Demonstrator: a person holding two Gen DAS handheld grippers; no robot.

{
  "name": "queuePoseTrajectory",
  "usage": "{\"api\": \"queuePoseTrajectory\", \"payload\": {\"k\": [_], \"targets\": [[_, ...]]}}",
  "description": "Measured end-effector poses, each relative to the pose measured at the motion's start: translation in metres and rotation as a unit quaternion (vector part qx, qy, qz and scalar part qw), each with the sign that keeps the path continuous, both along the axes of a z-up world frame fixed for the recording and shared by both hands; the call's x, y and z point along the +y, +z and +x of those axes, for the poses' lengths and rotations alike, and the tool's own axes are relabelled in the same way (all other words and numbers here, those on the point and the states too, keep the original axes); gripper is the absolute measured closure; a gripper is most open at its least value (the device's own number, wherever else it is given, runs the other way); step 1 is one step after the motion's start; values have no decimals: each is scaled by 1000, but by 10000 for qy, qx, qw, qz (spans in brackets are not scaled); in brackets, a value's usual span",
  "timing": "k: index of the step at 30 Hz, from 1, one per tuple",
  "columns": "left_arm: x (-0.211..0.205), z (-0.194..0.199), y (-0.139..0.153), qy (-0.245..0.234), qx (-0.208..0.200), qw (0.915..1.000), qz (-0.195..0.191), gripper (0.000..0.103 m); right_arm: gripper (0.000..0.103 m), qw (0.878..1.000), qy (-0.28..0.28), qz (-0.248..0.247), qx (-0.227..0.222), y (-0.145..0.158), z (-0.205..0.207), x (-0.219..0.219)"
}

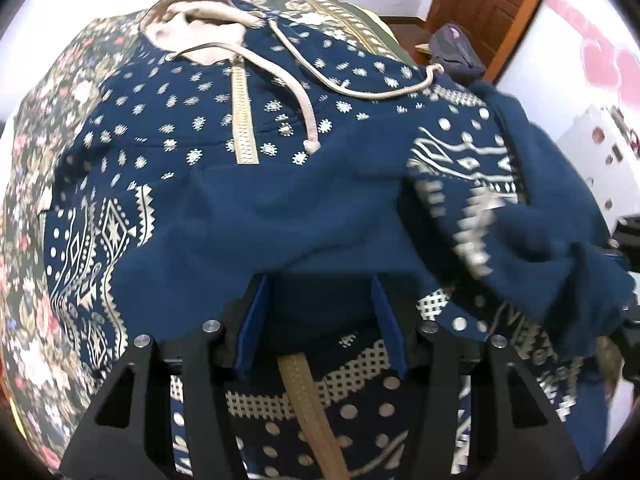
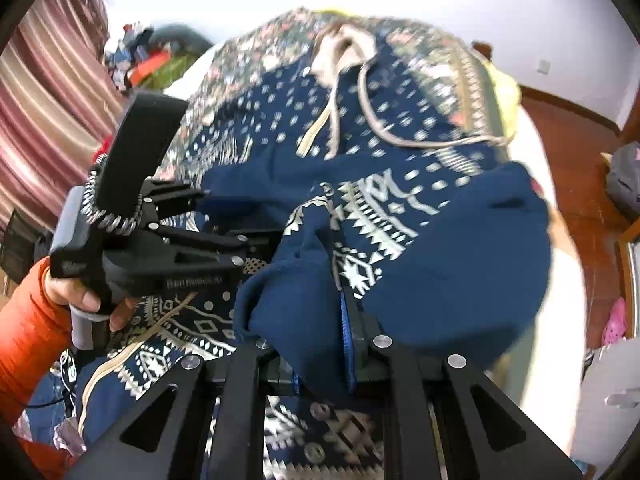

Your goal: Fold large clothes

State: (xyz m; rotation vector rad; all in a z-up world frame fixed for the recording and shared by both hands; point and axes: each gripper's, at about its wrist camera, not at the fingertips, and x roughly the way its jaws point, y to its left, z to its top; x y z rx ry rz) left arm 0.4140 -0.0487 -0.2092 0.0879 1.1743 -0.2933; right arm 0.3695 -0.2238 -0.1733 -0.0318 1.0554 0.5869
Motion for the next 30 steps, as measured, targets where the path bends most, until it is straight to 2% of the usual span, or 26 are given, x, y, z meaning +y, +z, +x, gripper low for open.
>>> {"api": "queuePoseTrajectory", "payload": {"k": [5,8,9,11,13,16,19,21,24,29,30], "targets": [[4,-7,38,30,-194,9968,-770,50,91,9996,-237,107,68,-3,0,-16],[-3,-19,51,-163,-338,9963,-778,46,91,9982,-429,284,306,-12,6,-15],[-3,-23,50,-184,-373,9963,-746,41,91,9977,-461,370,342,-13,7,-14],[1,-33,46,-159,-361,9972,-630,39,91,9973,-443,455,374,-14,12,-8],[7,-34,40,-68,-257,9978,-603,39,91,9987,-272,292,311,-17,14,3],[16,-29,38,157,-154,9969,-758,39,91,9994,-22,-300,181,-37,10,26],[24,-12,35,313,107,9897,-1396,39,91,9982,15,-592,-47,-50,3,33],[19,-1,32,368,221,9874,-1523,39,91,9977,20,-657,-183,-48,-1,34],[-6,10,22,120,304,9898,-1390,39,91,9974,1,-689,-201,-47,-2,34],[-45,15,-9,-210,299,9987,-348,39,91,9968,20,-782,-143,-46,-6,32],[-49,12,-9,-329,128,9992,-197,39,91,9967,20,-801,-110,-44,-8,31]]}}
